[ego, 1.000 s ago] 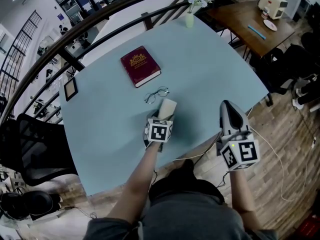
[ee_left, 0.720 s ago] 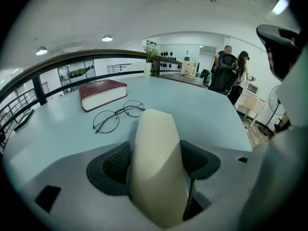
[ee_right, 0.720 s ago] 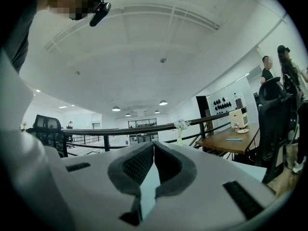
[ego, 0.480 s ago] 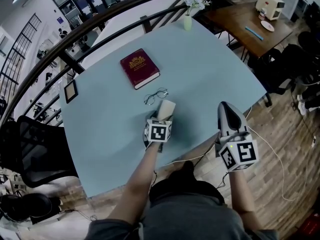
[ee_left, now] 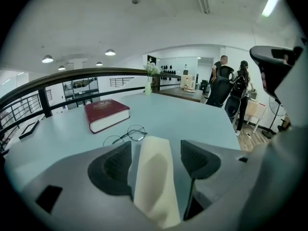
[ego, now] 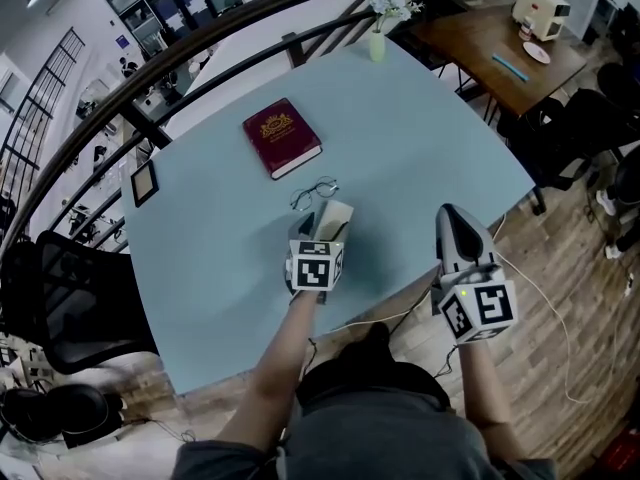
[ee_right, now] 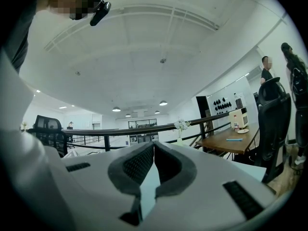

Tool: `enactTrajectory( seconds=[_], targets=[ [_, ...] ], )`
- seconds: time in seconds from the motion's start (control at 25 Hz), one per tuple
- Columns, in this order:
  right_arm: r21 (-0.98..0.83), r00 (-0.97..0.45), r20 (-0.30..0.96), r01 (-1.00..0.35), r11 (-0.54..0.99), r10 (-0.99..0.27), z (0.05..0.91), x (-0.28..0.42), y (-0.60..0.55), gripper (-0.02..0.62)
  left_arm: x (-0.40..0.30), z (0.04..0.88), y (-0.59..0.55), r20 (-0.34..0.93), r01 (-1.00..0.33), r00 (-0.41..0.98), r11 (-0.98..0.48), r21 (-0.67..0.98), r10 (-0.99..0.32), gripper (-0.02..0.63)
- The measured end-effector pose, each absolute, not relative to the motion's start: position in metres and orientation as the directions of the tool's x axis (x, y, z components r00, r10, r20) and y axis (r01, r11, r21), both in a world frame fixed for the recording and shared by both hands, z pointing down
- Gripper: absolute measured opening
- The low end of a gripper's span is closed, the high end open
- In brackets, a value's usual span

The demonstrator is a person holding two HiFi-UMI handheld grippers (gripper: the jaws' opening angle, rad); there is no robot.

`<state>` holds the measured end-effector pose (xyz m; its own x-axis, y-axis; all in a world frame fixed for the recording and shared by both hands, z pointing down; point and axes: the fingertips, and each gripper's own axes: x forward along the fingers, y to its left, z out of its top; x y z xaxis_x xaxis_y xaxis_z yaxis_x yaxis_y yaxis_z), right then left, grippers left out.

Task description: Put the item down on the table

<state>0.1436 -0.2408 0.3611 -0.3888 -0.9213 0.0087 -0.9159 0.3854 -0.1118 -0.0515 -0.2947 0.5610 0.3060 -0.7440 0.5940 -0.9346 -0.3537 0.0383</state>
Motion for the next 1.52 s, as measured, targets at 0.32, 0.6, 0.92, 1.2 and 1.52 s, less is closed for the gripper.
enactTrajectory(
  seconds=[0.32, 0.6, 0.92, 1.2, 1.52],
  targets=[
    [-0.113, -0.393, -0.007, -0.913, 0.391, -0.919, 0.358, 0.141, -0.242, 0.003, -0.048, 0.492, -0.291, 0.432, -0.923, 0.351, -0.384, 0.010, -0.831, 0.261],
    [-0.109, -0.405, -0.021, -0.908, 0.405, -0.914, 0.352, 0.138, -0.240, 0.003, -0.054, 0.436, -0.282, 0.300, -0.929, 0.354, -0.370, 0.003, -0.886, 0.172],
    [-0.104, -0.427, -0.032, -0.898, 0.428, -0.904, 0.347, 0.131, -0.238, 0.003, -0.063, 0.394, -0.269, 0.187, -0.938, 0.343, -0.345, 0.024, -0.920, 0.100],
    [-0.097, -0.445, -0.038, -0.889, 0.447, -0.894, 0.344, 0.124, -0.235, 0.003, -0.074, 0.373, -0.256, 0.125, -0.945, 0.326, -0.325, 0.030, -0.937, 0.055],
    [-0.090, -0.455, -0.039, -0.885, 0.457, -0.889, 0.343, 0.122, -0.231, 0.003, -0.083, 0.364, -0.246, 0.086, -0.950, 0.311, -0.307, 0.051, -0.947, 0.008]
  ],
)
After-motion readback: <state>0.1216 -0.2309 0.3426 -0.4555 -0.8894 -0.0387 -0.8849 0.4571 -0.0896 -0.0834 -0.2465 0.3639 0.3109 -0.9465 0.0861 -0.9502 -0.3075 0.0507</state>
